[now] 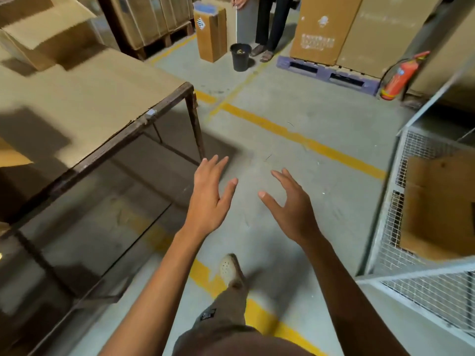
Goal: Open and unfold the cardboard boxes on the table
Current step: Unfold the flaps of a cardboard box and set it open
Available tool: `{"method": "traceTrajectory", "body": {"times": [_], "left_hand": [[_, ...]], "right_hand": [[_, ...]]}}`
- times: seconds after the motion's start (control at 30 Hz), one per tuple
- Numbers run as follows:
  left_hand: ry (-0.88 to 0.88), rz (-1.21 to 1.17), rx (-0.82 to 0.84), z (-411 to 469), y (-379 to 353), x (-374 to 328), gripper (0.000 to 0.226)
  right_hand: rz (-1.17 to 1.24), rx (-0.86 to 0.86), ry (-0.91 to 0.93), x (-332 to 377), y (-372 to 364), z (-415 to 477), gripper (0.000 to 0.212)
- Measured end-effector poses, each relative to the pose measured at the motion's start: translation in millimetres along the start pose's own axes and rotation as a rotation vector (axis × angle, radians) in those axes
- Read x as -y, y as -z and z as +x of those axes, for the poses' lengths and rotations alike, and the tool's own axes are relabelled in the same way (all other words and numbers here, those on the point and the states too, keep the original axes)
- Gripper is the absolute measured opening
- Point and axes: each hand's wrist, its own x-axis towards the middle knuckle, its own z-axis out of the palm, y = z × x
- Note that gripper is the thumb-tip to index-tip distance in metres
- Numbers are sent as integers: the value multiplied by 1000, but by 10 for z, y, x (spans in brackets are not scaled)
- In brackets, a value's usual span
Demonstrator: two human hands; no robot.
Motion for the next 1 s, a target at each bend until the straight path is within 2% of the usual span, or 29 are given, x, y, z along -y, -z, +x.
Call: {"method": "traceTrajectory", "body": {"times": [0.17, 0.37, 0.67, 0.8, 1.0], "left_hand": [[-15, 22, -53, 781, -434, 368, 54], [-16, 51, -21, 1798, -633, 855, 58], [-64, 118, -89, 3388, -529, 1190, 58], [-10, 133, -158, 4065, -552, 1442, 56], [74, 198, -334, 5256, -539, 1850, 53]], "right_hand": [[-105, -28, 29, -324, -54, 918, 68], [-225, -13, 92, -426, -137, 2158, 68], [-143, -36, 106, -331, -345, 3861, 67], [-84, 10, 137, -336, -533, 4716, 68], [-39, 135, 277, -302, -796, 6342, 82]]}}
